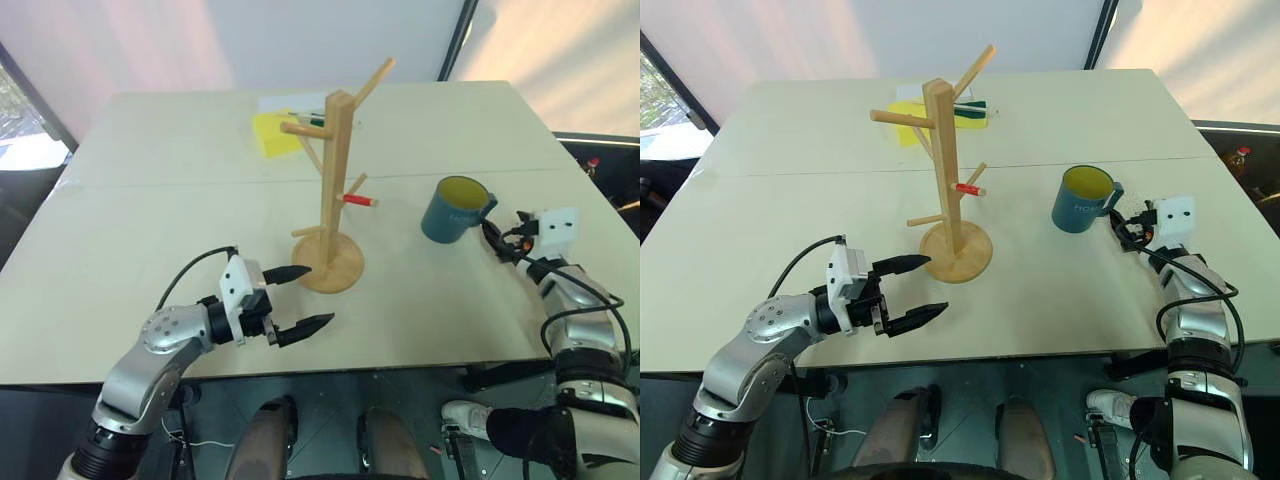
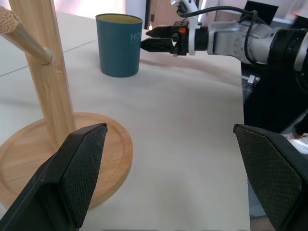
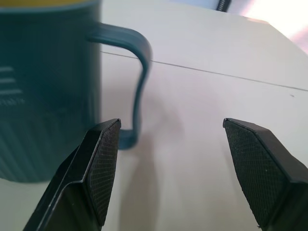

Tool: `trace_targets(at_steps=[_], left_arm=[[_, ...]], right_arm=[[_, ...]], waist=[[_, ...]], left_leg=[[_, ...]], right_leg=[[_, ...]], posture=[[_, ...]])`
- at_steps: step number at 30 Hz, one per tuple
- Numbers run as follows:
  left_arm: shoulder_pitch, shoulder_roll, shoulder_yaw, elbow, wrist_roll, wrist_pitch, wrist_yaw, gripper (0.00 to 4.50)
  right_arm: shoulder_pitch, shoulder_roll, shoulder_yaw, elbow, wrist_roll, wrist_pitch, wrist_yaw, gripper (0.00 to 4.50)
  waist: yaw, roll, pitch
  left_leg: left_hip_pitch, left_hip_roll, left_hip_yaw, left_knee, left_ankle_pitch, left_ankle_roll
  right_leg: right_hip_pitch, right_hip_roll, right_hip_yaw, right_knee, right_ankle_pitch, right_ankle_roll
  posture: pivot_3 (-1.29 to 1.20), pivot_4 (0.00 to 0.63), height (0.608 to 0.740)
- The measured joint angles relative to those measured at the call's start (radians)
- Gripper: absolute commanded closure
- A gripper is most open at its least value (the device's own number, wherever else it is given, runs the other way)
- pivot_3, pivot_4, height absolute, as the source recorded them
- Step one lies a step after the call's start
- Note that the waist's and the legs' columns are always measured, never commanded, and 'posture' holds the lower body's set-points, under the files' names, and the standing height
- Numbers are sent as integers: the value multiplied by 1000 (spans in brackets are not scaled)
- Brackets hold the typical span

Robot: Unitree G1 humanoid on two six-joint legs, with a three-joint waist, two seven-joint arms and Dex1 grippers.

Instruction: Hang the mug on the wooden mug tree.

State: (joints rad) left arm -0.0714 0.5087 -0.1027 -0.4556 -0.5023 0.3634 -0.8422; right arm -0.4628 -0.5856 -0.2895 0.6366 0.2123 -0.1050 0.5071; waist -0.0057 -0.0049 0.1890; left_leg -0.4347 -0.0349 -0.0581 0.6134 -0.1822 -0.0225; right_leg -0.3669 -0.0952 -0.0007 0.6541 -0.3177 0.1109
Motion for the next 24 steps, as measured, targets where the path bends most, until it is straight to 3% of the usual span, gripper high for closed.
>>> trace_targets(at_steps=[22, 24], left_arm=[[19, 1, 6, 1, 1, -10, 9, 0], [18, 1, 8, 1, 1, -14, 9, 0]], right_arm=[[-248, 21, 50, 344, -16, -113, 133, 983], [-261, 23, 51, 370, -15, -123, 151, 1487]], waist=[[-9, 0, 0], [-9, 0, 0]], left_leg=[[4, 0, 0, -1, 0, 0], [4, 0, 0, -1, 0, 0]], right_leg=[[3, 0, 0, 0, 0, 0], [3, 0, 0, 0, 0, 0]], posture=[[0, 150, 740], [0, 150, 740]])
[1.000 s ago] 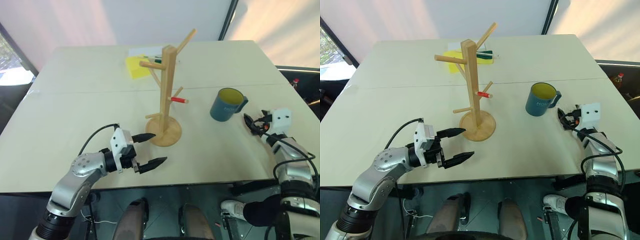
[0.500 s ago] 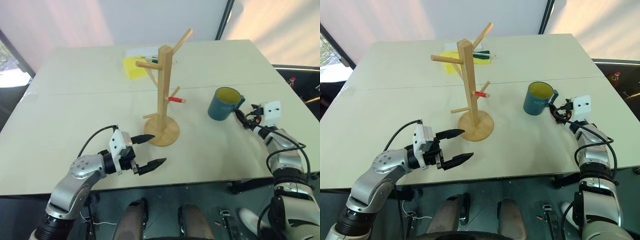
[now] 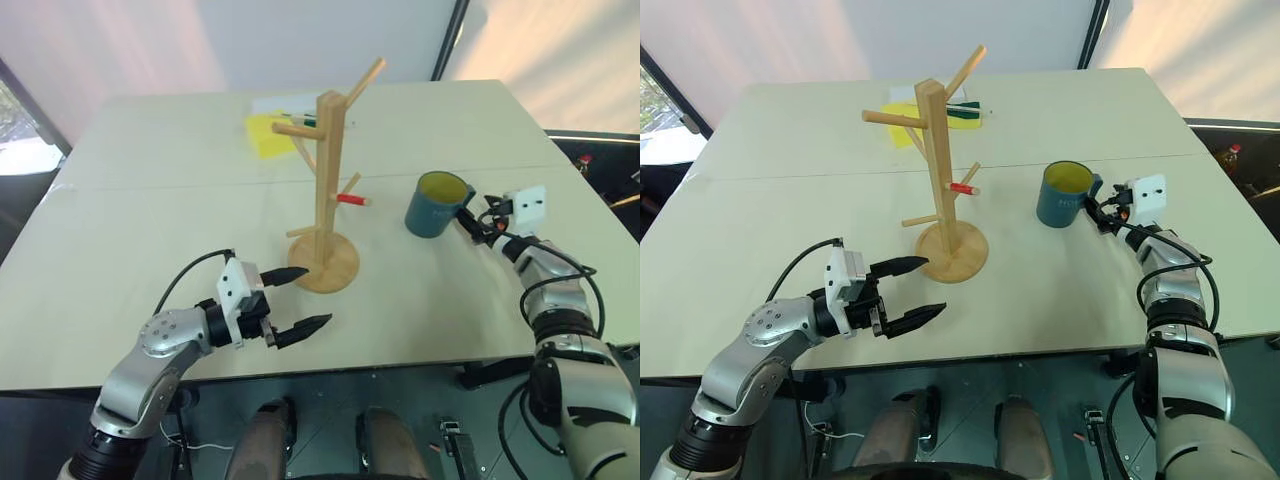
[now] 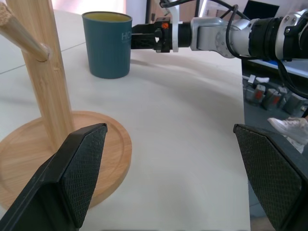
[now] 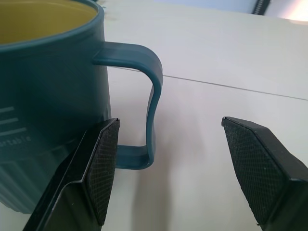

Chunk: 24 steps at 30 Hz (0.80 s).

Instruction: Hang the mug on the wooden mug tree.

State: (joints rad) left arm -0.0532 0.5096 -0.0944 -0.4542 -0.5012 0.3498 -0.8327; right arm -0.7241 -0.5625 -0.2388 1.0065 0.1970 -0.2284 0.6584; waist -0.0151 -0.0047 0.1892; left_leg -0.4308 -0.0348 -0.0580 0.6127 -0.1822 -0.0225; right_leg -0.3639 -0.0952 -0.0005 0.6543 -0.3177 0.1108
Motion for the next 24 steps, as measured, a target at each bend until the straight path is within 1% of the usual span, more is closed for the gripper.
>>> trace_targets(at_steps=[1, 2, 4, 6, 7, 11, 13, 15, 18, 21, 24], left_arm=[[0, 0, 2, 0, 0, -5, 0, 0], [0, 0, 4, 0, 0, -7, 0, 0], [0, 0, 6, 1, 0, -10, 0, 0], [0, 0, 6, 1, 0, -11, 1, 0], [0, 0, 6, 1, 0, -11, 2, 0], [0, 1, 10, 1, 0, -11, 6, 0], [0, 2, 11, 1, 0, -12, 7, 0], [1, 2, 13, 1, 0, -12, 8, 0], [6, 7, 39, 1, -1, -12, 11, 0], [11, 15, 65, 5, -2, -12, 12, 0], [4, 19, 116, 43, -14, -14, 12, 0]], right_arm=[[-4, 2, 0, 7, 1, -2, 10, 1778], [-9, 5, 0, 17, 2, -5, 19, 2193], [-15, 12, 0, 22, 3, -8, 36, 3303], [-15, 15, -1, 22, 5, -14, 54, 4273], [-15, 16, -2, 22, 6, -17, 57, 4471], [-11, 20, -12, 17, 21, -24, 75, 4471], [19, 22, -17, -18, 26, -26, 74, 4471], [74, 23, -23, -100, 36, -21, 66, 4471], [211, 16, -24, -315, 42, 10, 34, 4471], [314, -11, -13, -507, 23, 46, 17, 4471], [434, -46, 2, -782, 24, 116, 31, 4471]], waist=[[0, 0, 0], [0, 0, 0], [0, 0, 0], [0, 0, 0], [0, 0, 0], [1, 0, 0], [2, 0, 0], [4, 0, 0], [5, 0, 0], [4, 1, 1], [2, 2, 1]], left_leg=[[0, 0, 0, 0, 0, 0], [0, 0, 0, 0, 0, 0], [0, 0, 0, 0, 0, 0], [0, 0, 0, 0, 0, 0], [0, 0, 0, 0, 0, 0], [0, 0, 0, 0, 0, 0], [0, 0, 0, 0, 0, 0], [0, 0, 0, -1, 0, 0], [0, -1, -1, -2, 0, 0], [0, -1, 0, -2, 0, 0], [0, 0, -1, -2, 0, 0]], right_leg=[[0, 0, 0, 0, 0, 0], [0, 0, 0, 0, 0, 0], [0, 0, 0, 0, 0, 0], [0, 0, 0, 0, 0, 0], [0, 0, 0, 0, 0, 0], [1, 0, 0, 0, 0, 0], [1, 0, 0, 0, 0, 0], [1, -1, 0, 0, 0, 0], [0, -1, 0, 0, 0, 0], [-1, -2, 0, 0, 0, -1], [-1, -2, 0, 0, -1, -3]], posture=[[0, 150, 740], [0, 150, 740], [0, 150, 740], [0, 150, 740], [0, 150, 740], [0, 150, 740], [0, 150, 740], [0, 150, 740], [0, 150, 740], [0, 150, 740], [0, 150, 740]])
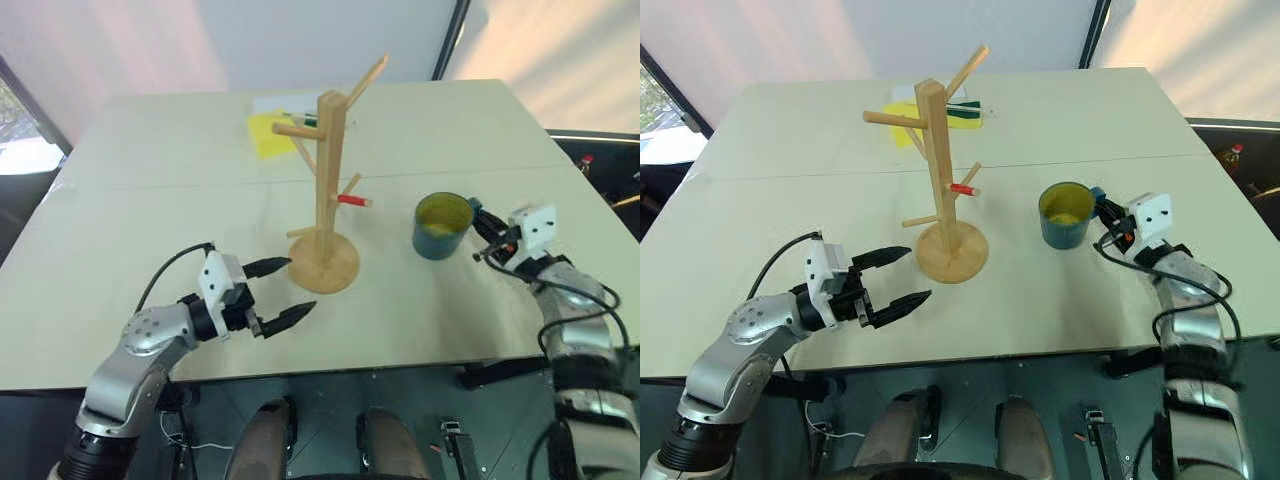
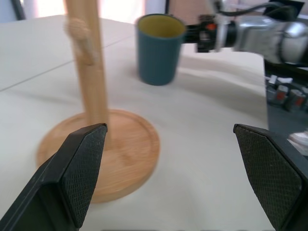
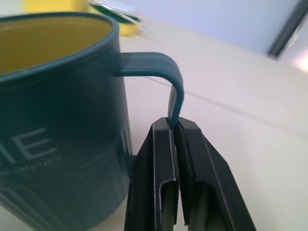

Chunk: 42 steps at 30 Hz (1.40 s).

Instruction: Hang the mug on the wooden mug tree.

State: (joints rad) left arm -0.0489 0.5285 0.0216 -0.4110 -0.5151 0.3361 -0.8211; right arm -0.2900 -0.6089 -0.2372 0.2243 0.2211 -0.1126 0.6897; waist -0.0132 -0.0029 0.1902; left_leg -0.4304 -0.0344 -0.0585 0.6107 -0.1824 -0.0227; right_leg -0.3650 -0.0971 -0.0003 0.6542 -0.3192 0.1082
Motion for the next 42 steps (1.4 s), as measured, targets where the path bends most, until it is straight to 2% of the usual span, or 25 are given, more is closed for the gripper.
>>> trace_targets(at_steps=[4, 8, 14, 21, 36, 42], left_arm=[[-29, 2, 69, 90, -11, -15, -2, 0], [-64, 7, 107, 146, -19, -21, -9, 0], [-91, 18, 114, 159, -19, -23, -26, 0], [-102, 22, 114, 145, -43, -9, -46, 0], [-124, 58, 108, -2, -169, 138, -72, 0], [-149, 58, 109, -38, -224, 180, -66, 0]], right_arm=[[67, -66, 55, -325, 1, 90, 52, 4471], [89, -88, 125, -530, 3, 180, 80, 4471], [-17, -121, 175, -708, 36, 331, 87, 4471], [-76, -154, 180, -757, 61, 429, 94, 4471], [-150, -206, 183, -819, 87, 507, 126, 4471], [-186, -208, 222, -819, 68, 541, 122, 4471]], waist=[[3, 0, 0], [5, 0, 0], [6, -1, 0], [18, -1, 1], [24, -1, 1], [24, -1, 1]], left_leg=[[0, 1, -1, 1, 0, 0], [-1, 1, 0, 0, 0, 0], [-10, 0, -2, 1, 0, 0], [-11, 0, -2, 1, 0, 0], [-11, 0, -2, 2, 0, 0], [-11, 0, -2, 2, 0, 0]], right_leg=[[0, 0, 0, 0, 0, 0], [0, -1, 0, -3, 0, -1], [-9, -1, 0, -3, 0, 0], [-9, -1, -1, -3, 1, 2], [-9, -1, -1, -3, 0, 0], [-9, -1, -1, -3, 0, 0]], posture=[[0, 150, 740], [0, 150, 740], [0, 150, 740], [0, 150, 740], [0, 150, 740], [0, 150, 740]])
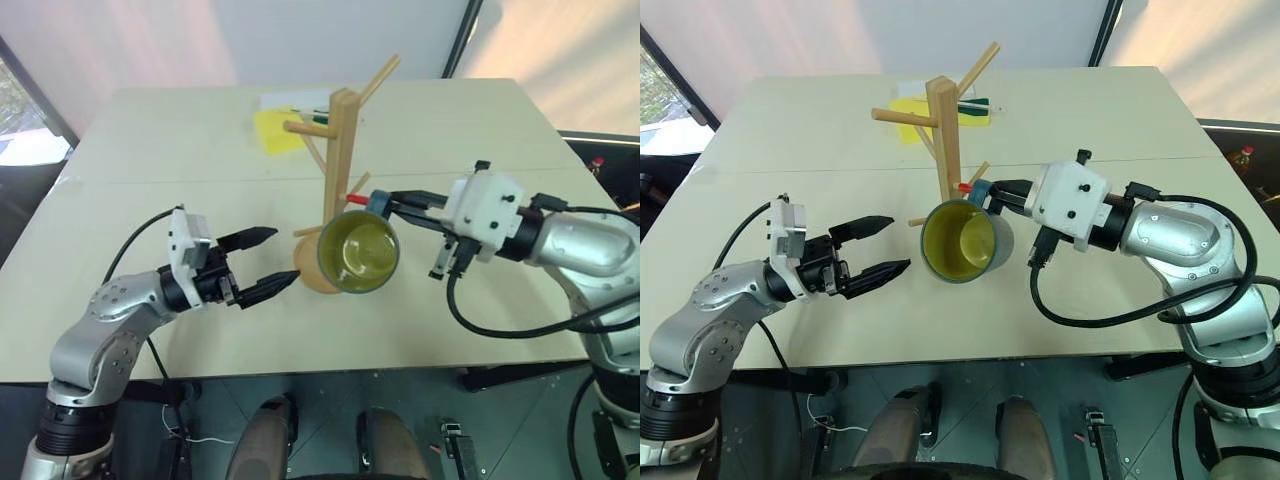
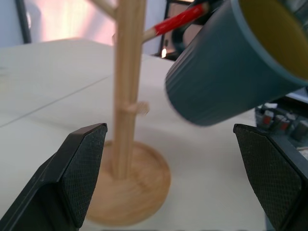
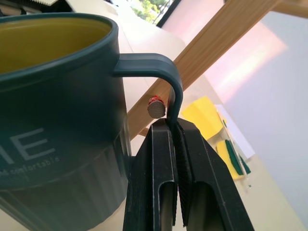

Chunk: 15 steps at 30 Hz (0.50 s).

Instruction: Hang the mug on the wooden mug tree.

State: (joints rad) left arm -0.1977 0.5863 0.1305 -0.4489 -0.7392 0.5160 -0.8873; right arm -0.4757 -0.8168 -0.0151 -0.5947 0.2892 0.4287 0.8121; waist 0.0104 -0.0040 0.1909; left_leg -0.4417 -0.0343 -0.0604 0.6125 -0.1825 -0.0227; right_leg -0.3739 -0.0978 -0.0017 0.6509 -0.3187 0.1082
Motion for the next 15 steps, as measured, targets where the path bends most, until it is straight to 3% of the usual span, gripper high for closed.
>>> trace_targets(at_steps=[9, 13, 15], left_arm=[[-21, 9, 3, -29, -56, 27, 21, 0], [-21, 11, 3, -29, -58, 26, 27, 0], [-21, 11, 3, -29, -59, 26, 33, 0]], right_arm=[[-43, 12, 51, 70, -60, 7, -15, 4471], [-55, 14, 51, 89, -68, 9, -14, 3232], [-60, 14, 51, 101, -70, 9, -14, 2085]], waist=[[0, 0, 0], [0, 0, 0], [0, 0, 0]], left_leg=[[0, 0, 0, 0, 0, 0], [0, 0, 0, 0, 0, 0], [0, -1, 0, 1, 0, 0]], right_leg=[[0, 1, 0, 0, 1, 2], [0, 1, 0, 0, 1, 2], [0, 1, 0, 1, 1, 2]], posture=[[0, 150, 740], [0, 150, 740], [0, 150, 740]])
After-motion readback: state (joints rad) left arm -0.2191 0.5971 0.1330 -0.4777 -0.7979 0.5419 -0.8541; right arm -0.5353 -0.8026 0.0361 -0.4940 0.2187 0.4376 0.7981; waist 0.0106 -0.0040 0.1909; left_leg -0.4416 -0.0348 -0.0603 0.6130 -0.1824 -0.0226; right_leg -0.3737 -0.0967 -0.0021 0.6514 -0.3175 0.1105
